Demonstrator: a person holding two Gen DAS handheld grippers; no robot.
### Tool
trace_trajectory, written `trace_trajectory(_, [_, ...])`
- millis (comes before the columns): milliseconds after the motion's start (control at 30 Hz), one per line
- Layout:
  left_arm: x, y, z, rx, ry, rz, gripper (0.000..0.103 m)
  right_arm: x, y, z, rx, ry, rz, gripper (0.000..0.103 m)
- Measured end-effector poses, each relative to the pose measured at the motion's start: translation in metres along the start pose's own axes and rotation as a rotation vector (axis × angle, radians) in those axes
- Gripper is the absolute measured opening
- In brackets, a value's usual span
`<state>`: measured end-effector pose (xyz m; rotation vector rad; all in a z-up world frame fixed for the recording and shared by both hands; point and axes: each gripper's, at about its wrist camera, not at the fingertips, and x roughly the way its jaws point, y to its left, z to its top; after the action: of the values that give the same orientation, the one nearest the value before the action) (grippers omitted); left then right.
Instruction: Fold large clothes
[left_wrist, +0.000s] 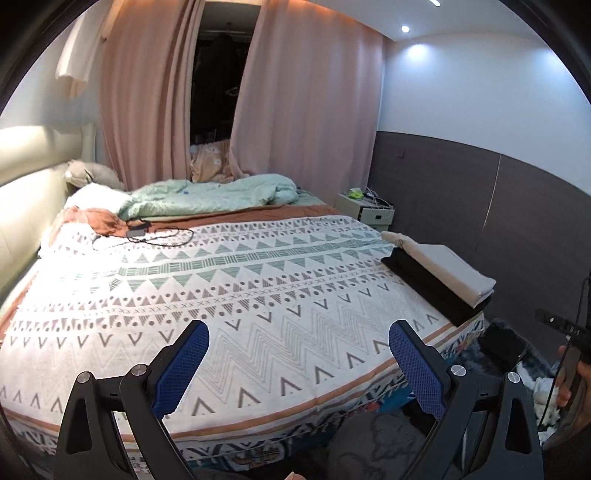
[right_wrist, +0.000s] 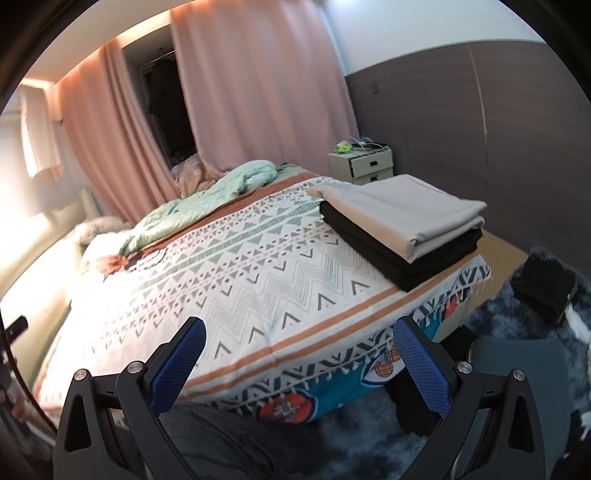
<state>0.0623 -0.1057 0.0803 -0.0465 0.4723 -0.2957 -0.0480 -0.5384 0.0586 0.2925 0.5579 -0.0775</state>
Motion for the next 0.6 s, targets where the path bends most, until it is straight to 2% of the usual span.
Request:
trace_trajectory(167, [-0.017, 0.0, -0.017, 0.015, -0.026, 0.038, 0.098, -0.007, 0.008, -0.01, -0.048, -0.003, 0.013, 0.102])
trace_trajectory(300, [-0.033, -0.005, -0.029, 0.002, -0.056, 0.08, 0.098, -0.008, 0.01, -0.02, -0.003, 0.0, 0.026, 0.102])
trace_trajectory(400, [-0.037, -0.008, -0.034, -0.016, -0.076, 0.082, 0.098, -0.006, 0.017, -0.025, -0.017, -0.002, 0.027, 0.102])
trace_trajectory(600, [-0.038, -0.003, -0.038, -0.061, -0.06, 0.06, 0.098, -0.007, 0.017, -0.03, -0.008, -0.003, 0.046, 0.102])
